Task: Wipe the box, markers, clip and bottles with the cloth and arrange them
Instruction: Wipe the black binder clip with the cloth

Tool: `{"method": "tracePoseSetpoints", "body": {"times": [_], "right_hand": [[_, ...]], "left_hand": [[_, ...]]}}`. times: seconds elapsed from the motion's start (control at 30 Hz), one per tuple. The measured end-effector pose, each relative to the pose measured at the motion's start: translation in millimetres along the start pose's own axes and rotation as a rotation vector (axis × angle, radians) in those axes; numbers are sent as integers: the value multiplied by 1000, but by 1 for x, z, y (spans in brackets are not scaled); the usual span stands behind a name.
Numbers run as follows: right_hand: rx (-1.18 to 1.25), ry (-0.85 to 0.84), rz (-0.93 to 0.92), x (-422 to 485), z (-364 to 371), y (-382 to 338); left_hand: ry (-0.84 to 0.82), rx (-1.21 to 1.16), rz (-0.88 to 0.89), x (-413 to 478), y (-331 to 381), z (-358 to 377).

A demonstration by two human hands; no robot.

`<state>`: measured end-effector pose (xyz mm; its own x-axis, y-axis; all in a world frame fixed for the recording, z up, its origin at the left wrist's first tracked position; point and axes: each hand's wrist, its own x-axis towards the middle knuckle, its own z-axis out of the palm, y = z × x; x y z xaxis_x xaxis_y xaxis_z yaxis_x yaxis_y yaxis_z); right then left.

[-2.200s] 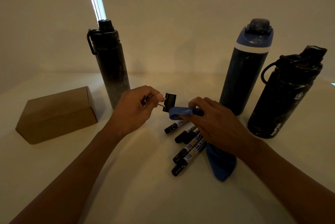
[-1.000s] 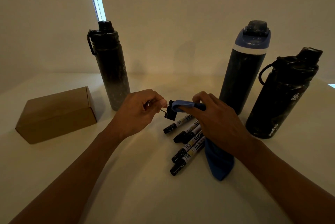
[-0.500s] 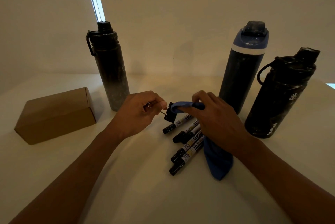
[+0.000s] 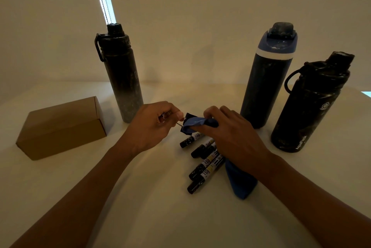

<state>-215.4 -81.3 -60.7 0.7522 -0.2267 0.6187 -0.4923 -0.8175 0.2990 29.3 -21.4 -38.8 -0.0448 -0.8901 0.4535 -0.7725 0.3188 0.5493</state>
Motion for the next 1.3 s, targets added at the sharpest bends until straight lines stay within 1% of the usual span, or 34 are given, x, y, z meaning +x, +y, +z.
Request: {"method": "tracePoseSetpoints", "body": {"times": [0.17, 0.43, 0.53, 0.6, 0.67, 0.73, 0.83, 0.93, 1.03, 1.07, 1.13, 1.17, 1.23, 1.27, 1.3], "right_hand": [[5, 2, -16, -1, 7, 0], [1, -133, 17, -2, -7, -7], [18, -117, -10, 1, -11, -8], [30, -74, -44, 4, -13, -9], [10, -49, -40, 5, -12, -9], [-3, -64, -3, 3, -9, -6], [16, -86, 118, -2, -10, -2], [17, -42, 236, -1, -12, 1], [107, 1, 309, -3, -18, 0], [152, -11, 341, -5, -22, -1], [208, -24, 362, -6, -22, -3], [238, 10, 358, -3, -20, -4], [295, 155, 341, 4, -13, -9], [283, 195, 337, 5, -9, -10], [273, 138, 351, 4, -9, -11]], "left_hand": [[1, 9, -16, 0, 0, 0], [51, -7, -12, -1, 2, -2], [66, -7, -20, -1, 2, -2], [68, -15, -27, -1, 2, -2], [70, -18, -27, -1, 3, -3], [78, -22, -25, -1, 3, -4], [67, -32, -22, -2, 6, -3], [33, -37, -12, -3, 10, 2], [36, -52, -8, -3, 11, 3], [43, -50, -14, -3, 11, 3], [60, -54, -29, -3, 11, 3], [65, -57, -35, -3, 11, 3], [67, -61, -41, -4, 11, 4], [68, -65, -41, -4, 12, 4], [66, -73, -42, -4, 12, 5]]}}
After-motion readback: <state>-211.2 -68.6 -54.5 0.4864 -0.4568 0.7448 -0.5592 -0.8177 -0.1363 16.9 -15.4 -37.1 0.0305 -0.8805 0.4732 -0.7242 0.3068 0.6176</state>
